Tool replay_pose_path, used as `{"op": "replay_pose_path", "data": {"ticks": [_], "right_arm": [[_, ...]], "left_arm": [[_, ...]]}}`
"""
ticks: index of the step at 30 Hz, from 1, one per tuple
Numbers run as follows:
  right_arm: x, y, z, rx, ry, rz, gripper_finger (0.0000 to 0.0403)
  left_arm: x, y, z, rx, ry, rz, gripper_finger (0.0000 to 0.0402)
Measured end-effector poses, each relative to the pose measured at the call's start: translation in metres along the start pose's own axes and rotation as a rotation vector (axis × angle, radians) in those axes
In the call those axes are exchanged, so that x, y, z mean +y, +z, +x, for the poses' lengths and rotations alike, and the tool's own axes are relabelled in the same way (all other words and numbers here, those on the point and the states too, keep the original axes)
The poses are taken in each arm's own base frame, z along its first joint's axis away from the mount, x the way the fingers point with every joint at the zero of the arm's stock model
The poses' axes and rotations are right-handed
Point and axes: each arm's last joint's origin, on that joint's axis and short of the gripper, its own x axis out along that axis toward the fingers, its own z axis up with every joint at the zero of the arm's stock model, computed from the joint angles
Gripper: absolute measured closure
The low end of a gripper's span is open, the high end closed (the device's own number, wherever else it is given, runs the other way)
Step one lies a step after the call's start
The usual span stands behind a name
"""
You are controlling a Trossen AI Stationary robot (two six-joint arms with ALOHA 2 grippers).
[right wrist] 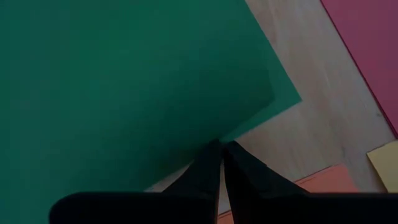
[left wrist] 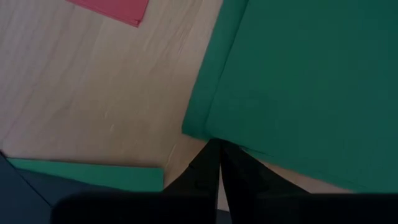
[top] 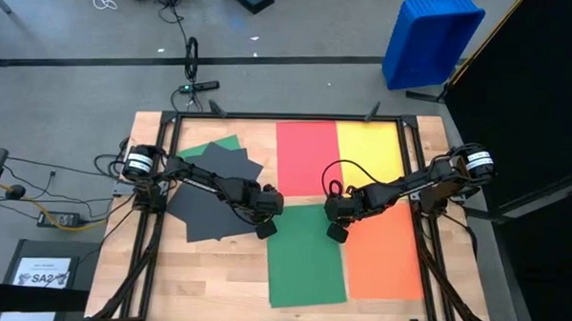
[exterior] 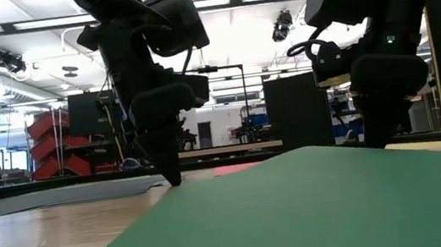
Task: Organize paper
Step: Stack the green colored paper on top of the green colored paper
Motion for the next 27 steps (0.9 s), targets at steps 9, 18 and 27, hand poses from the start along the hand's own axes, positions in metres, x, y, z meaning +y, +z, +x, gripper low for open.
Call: {"op": "replay_pose_path", "data": {"ticks": [9,18,27], "right_arm": [[-0.001,-0.001,0.000,0.009,-0.007,0.001,0.0403],[-0.001,-0.001,0.000,0.015,-0.009,0.000,0.0403],[0.000,0.000,-0.004,0.057,-0.025,-0.010,0.0403]], "left_arm": [[0.003,-0.002,-0.015,-0.006,0.009,0.000,0.0402],[0.005,-0.003,-0.021,-0.008,0.023,-0.005,0.0402],[0.004,-0.001,-0.020,-0.022,0.019,-0.021,0.0402]]}}
